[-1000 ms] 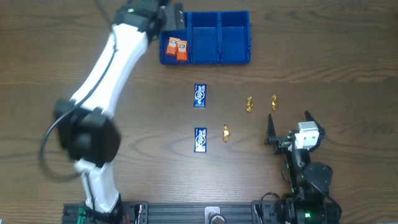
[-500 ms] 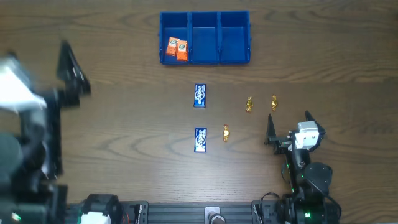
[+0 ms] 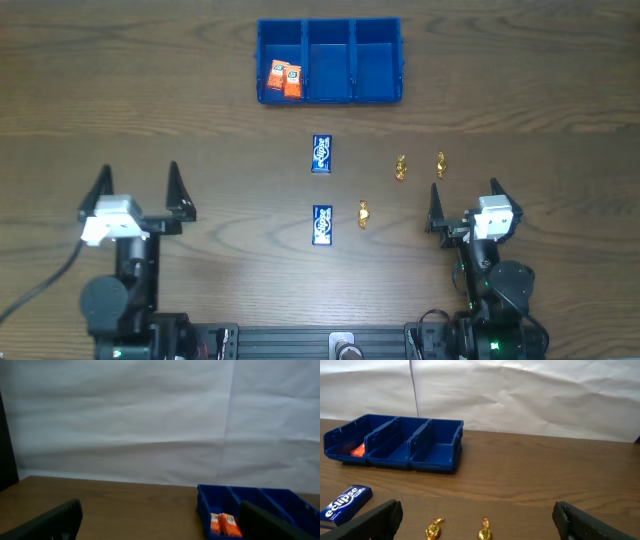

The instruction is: Sort Candies Into Trays

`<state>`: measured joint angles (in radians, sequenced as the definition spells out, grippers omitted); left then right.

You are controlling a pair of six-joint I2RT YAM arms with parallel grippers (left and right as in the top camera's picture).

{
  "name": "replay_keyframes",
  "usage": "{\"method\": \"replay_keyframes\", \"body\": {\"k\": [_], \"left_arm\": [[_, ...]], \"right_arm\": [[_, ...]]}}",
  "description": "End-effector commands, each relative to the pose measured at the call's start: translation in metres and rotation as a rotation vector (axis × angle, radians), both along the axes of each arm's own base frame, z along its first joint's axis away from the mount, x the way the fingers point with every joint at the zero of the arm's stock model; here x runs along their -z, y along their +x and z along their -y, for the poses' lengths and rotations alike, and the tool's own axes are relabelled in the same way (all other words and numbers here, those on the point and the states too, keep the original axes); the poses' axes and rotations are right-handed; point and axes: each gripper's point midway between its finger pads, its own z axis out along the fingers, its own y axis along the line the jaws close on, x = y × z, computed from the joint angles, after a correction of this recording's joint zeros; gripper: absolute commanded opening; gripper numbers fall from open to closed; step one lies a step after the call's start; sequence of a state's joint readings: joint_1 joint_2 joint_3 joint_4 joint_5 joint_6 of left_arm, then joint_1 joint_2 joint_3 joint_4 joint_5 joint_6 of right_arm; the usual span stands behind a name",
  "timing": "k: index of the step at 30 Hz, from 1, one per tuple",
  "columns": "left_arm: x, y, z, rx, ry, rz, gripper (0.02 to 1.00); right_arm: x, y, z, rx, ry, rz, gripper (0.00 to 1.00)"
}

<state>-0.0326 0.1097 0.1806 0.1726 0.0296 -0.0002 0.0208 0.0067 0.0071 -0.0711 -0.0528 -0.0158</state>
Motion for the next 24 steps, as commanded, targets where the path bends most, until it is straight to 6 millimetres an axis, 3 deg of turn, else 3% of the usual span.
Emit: {"method": "replay_keyframes", "body": {"k": [1,11,24], "left_arm": [[0.033,0.0,0.005,0.035,0.001,0.002,0.998],[0.123,0.003,0.004,0.028,0.013,-0.318,0.996],[0.123,0.003,0.004,0.026,0.013,-0.32,0.998]], "right_arm": [[0.002,0.0,0.001,0.004,-0.012,-0.006,0.998],[0.002,0.0,0.001,0.004,-0.012,-0.006,0.998],[0.002,0.0,0.001,0.004,-0.012,-0.006,0.998]]}}
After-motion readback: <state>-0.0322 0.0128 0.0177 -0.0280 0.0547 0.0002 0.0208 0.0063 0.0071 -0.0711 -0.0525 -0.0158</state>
